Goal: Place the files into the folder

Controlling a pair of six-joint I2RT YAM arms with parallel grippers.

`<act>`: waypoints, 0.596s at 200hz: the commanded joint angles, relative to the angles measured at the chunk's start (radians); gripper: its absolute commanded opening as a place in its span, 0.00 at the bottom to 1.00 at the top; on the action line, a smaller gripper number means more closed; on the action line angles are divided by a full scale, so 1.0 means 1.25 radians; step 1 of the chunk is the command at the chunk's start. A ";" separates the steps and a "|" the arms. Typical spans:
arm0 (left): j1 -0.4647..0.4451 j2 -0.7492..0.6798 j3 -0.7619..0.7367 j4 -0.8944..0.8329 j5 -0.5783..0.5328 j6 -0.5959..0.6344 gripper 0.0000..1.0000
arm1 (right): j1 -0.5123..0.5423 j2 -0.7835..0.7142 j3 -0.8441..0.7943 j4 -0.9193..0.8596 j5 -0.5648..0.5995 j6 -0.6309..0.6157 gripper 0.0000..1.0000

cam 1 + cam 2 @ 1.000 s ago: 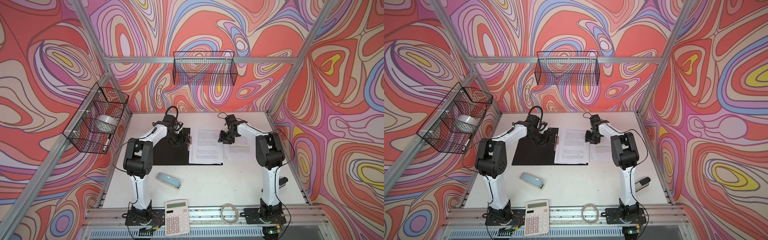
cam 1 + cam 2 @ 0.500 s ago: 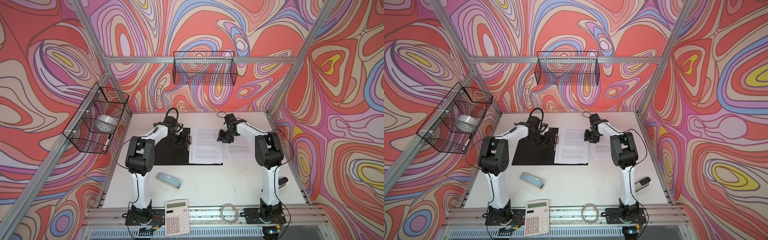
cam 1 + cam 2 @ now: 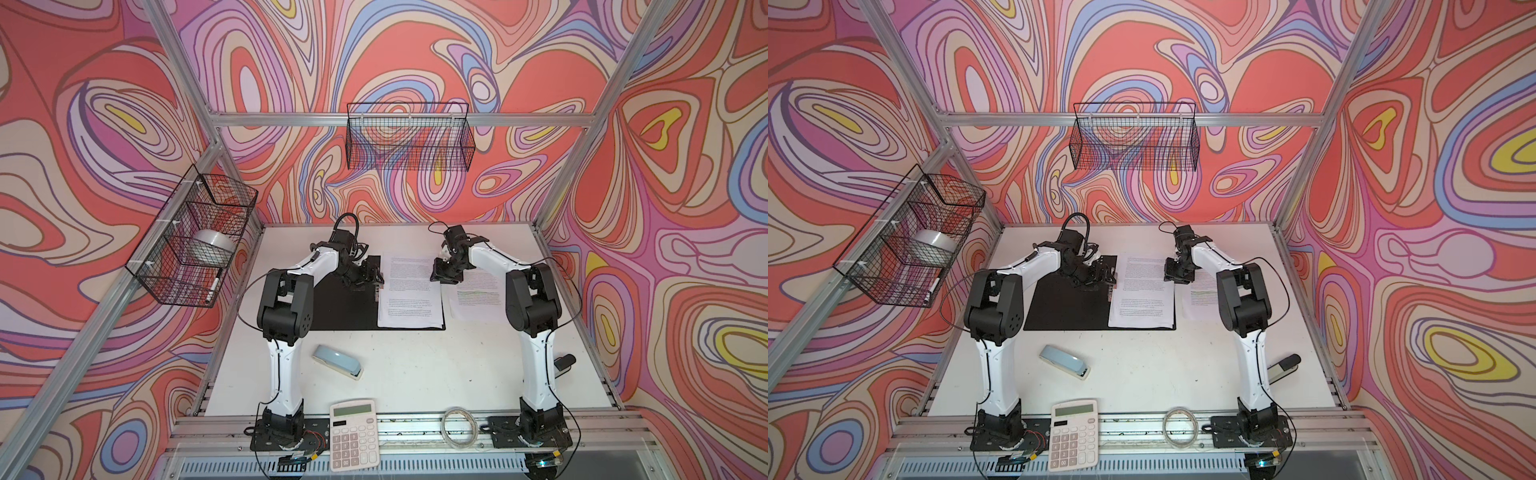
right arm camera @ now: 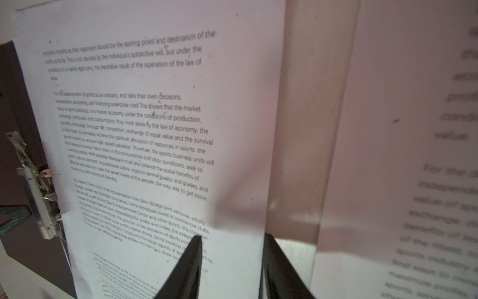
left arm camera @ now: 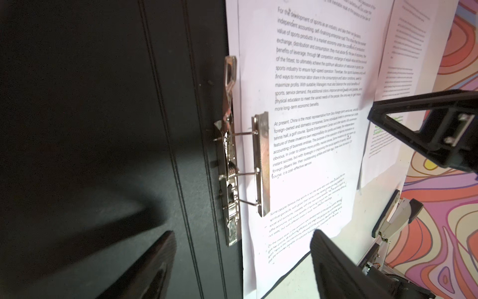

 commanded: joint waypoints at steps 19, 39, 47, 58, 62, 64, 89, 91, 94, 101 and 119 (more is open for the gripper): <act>0.006 0.024 0.027 0.004 0.013 -0.007 0.83 | 0.018 0.022 0.034 -0.024 -0.002 -0.032 0.41; 0.006 0.025 0.030 0.002 0.016 -0.008 0.83 | 0.022 0.021 0.036 -0.029 0.002 -0.035 0.41; 0.006 0.024 0.032 0.000 0.014 -0.010 0.83 | 0.023 0.021 0.037 -0.032 0.005 -0.034 0.41; 0.006 0.021 0.031 -0.002 0.011 -0.008 0.83 | 0.023 0.021 0.037 -0.034 0.010 -0.034 0.41; 0.006 0.019 0.031 -0.002 0.009 -0.008 0.83 | 0.023 0.019 0.037 -0.034 0.010 -0.036 0.41; 0.006 0.017 0.030 -0.003 0.009 -0.008 0.83 | 0.023 0.018 0.037 -0.034 0.011 -0.036 0.41; 0.006 -0.001 0.031 -0.019 -0.002 -0.003 0.83 | 0.023 0.005 0.035 -0.035 0.048 -0.029 0.41; 0.006 -0.003 0.031 -0.019 -0.002 -0.002 0.83 | 0.023 0.003 0.034 -0.035 0.053 -0.027 0.41; 0.006 -0.006 0.031 -0.023 -0.005 0.000 0.83 | 0.023 -0.001 0.033 -0.035 0.060 -0.024 0.42; 0.006 -0.014 0.033 -0.030 -0.008 0.004 0.83 | 0.023 -0.009 0.031 -0.032 0.072 -0.021 0.42; 0.006 -0.034 0.034 -0.049 -0.018 0.018 0.82 | 0.023 -0.033 0.027 -0.027 0.096 -0.013 0.42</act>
